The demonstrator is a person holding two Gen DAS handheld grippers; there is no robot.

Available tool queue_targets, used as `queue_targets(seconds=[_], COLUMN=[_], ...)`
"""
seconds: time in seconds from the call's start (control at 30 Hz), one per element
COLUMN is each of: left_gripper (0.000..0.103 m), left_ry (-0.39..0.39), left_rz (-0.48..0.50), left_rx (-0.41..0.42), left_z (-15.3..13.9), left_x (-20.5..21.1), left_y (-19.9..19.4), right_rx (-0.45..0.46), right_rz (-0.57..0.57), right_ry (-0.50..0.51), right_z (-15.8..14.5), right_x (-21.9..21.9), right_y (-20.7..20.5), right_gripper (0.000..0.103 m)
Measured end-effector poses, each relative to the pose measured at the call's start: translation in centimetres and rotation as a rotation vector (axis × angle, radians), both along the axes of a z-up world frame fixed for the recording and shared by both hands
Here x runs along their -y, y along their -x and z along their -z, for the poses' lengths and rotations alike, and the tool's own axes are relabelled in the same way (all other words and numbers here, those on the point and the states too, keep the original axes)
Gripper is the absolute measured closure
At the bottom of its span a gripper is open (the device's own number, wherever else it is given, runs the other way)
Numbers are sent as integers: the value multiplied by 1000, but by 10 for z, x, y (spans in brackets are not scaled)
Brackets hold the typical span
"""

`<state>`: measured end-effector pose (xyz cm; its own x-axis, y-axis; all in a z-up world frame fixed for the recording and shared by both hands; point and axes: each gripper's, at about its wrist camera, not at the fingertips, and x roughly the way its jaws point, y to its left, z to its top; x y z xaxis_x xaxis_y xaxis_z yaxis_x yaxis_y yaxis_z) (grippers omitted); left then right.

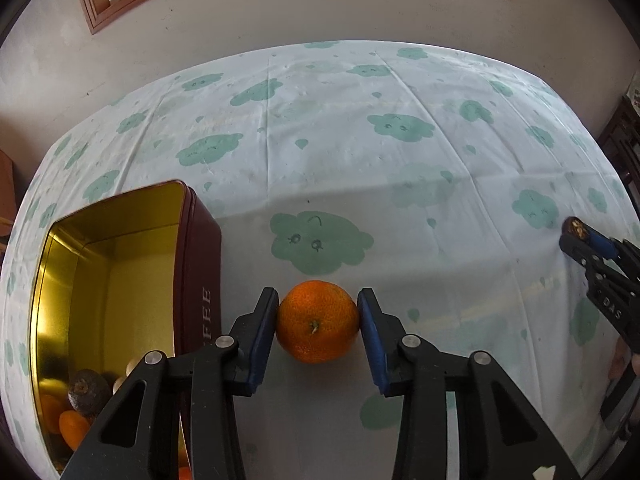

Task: Organize fruits
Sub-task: 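Carry the mandarin into the tin and open the left gripper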

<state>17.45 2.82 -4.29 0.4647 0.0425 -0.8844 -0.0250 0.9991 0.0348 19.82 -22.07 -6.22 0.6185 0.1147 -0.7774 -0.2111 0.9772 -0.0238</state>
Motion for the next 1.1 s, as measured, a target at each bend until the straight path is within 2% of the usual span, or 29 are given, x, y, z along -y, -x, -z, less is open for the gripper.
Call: queue_targets(seconds=[0.77, 1.1], left_gripper=[66, 66], left_ry=[38, 40], left_rz=[59, 56], left_rx=[-4, 7], left_z=[-13, -17], left_x=[24, 27], left_y=[52, 77], right_rx=[0, 0], right_rz=[0, 0], right_ry=[0, 0], right_z=[0, 0], right_x=[0, 0], right_y=[0, 0], right_gripper=[64, 64])
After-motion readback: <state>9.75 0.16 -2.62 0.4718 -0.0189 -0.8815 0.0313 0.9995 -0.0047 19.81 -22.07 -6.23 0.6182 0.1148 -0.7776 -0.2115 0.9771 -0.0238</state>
